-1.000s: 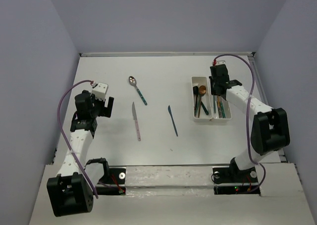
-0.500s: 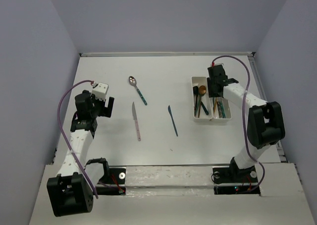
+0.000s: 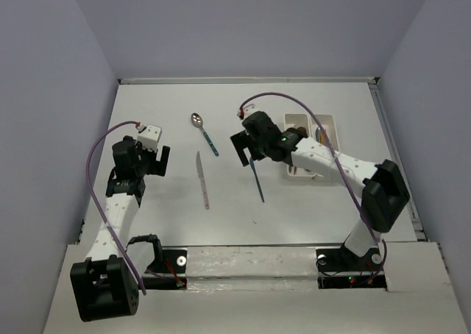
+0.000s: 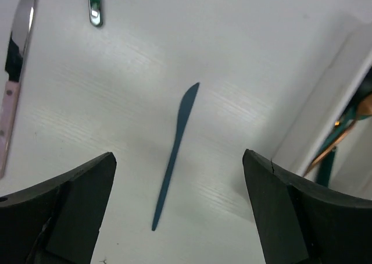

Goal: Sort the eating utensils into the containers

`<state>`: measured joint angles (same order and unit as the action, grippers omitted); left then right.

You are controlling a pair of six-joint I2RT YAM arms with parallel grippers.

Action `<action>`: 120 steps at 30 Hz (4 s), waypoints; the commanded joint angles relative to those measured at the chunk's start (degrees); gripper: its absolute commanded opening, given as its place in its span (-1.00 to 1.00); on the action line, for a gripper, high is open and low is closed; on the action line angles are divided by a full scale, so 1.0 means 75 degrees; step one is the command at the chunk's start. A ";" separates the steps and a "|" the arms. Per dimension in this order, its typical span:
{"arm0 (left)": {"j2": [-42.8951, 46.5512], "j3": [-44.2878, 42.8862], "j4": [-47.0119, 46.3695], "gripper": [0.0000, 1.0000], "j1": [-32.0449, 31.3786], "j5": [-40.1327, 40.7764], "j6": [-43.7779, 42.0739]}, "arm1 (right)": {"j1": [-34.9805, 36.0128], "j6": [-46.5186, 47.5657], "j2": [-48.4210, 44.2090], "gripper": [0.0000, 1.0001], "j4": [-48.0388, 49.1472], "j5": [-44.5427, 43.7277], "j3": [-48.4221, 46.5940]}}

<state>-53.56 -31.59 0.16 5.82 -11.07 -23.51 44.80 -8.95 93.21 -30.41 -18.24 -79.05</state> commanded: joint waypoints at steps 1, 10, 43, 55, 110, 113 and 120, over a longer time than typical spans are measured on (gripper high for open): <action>0.0040 0.0088 -0.0338 0.98 0.0090 0.0082 -0.0077 | 0.0238 -0.0552 0.1082 0.81 -0.0374 0.0323 0.0086; -0.0007 0.0099 -0.0350 0.98 0.0091 0.0058 -0.0088 | 0.0308 -0.1009 0.1880 0.26 -0.0257 0.0967 0.0671; 0.0016 0.0205 -0.0479 0.98 0.0102 0.0082 -0.0123 | -0.2087 0.0455 -0.1764 -1.00 0.0974 -0.0647 0.0823; 0.0016 0.0240 -0.0479 0.98 0.0114 -0.0059 -0.0147 | -0.4015 0.0444 -0.0171 -1.00 0.1278 -0.0931 0.1668; -0.0323 0.0111 -0.0385 0.98 0.0102 -0.0094 -0.0147 | 0.0297 0.1287 0.7916 -0.14 -0.0772 0.1387 -0.7461; -0.0323 0.0111 -0.0385 0.98 0.0102 -0.0094 -0.0135 | 0.0297 0.1287 0.7951 -0.01 -0.0949 0.1506 -0.7333; -0.0312 0.0111 -0.0397 0.98 0.0102 -0.0083 -0.0135 | 0.0297 0.1264 0.7916 0.02 -0.0984 0.1809 -0.7484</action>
<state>-56.51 -30.46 -1.06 6.48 -11.53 -24.16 46.37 -0.10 149.82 -32.80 -7.60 -135.92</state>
